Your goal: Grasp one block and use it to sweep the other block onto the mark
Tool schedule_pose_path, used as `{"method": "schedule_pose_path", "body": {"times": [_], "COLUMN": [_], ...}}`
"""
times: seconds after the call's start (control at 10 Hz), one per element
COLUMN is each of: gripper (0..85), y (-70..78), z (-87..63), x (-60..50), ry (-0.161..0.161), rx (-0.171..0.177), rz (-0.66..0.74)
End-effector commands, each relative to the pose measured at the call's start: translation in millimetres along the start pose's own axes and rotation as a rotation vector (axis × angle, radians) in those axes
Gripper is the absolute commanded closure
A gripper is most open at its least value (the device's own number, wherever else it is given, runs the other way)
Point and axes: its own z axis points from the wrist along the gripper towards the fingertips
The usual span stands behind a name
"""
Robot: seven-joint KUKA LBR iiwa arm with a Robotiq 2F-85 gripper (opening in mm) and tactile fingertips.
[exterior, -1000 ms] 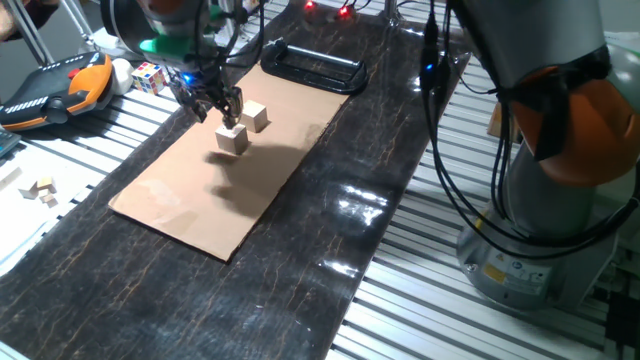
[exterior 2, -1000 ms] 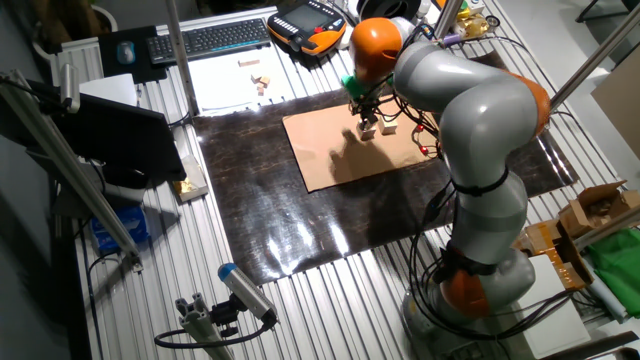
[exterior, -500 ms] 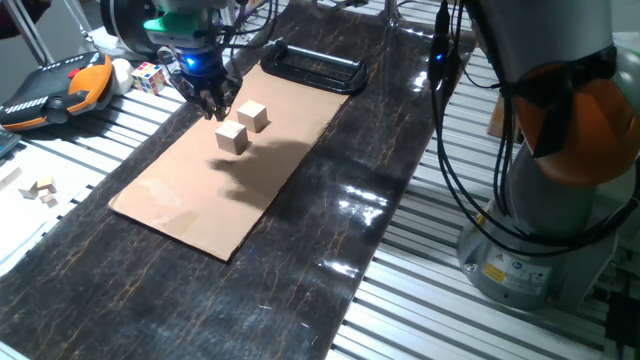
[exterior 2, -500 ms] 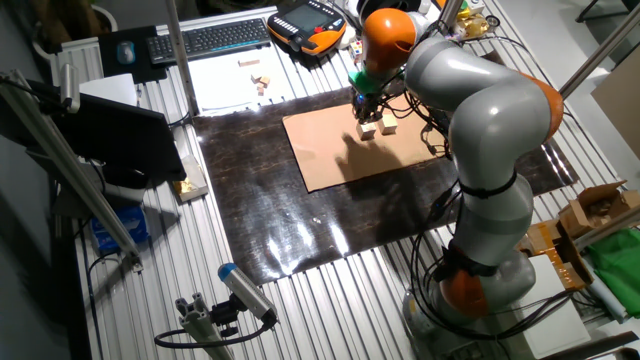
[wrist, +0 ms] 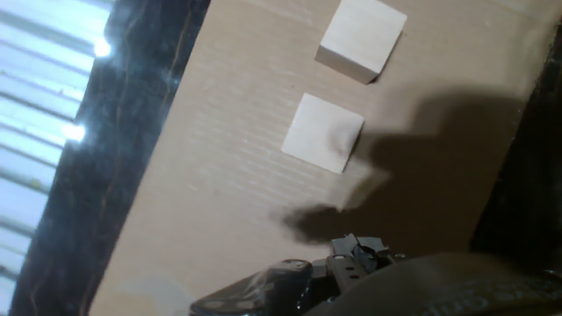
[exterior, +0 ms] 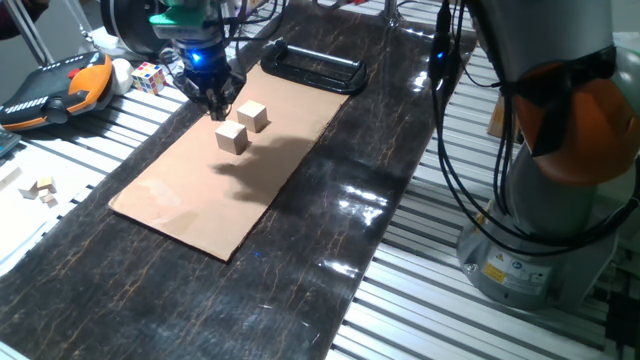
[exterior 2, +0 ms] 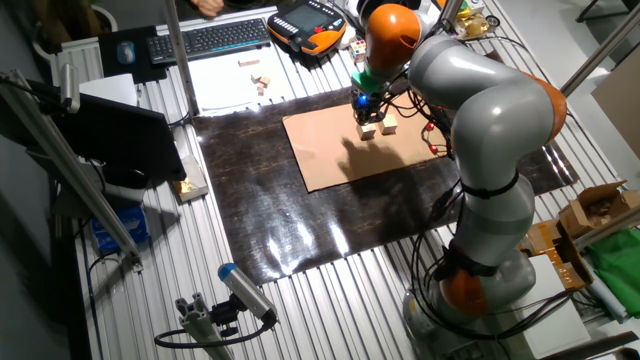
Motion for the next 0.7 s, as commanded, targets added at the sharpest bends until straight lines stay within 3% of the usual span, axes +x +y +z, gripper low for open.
{"method": "schedule_pose_path", "body": {"times": [0.0,0.6], "gripper": [84.3,84.3], "y": [-1.8,-6.4], "z": [-1.5,-5.4], "x": [-0.8,2.2], "ry": [0.001,0.002], "rx": [-0.004,-0.018], "rz": [-0.011,-0.059]}}
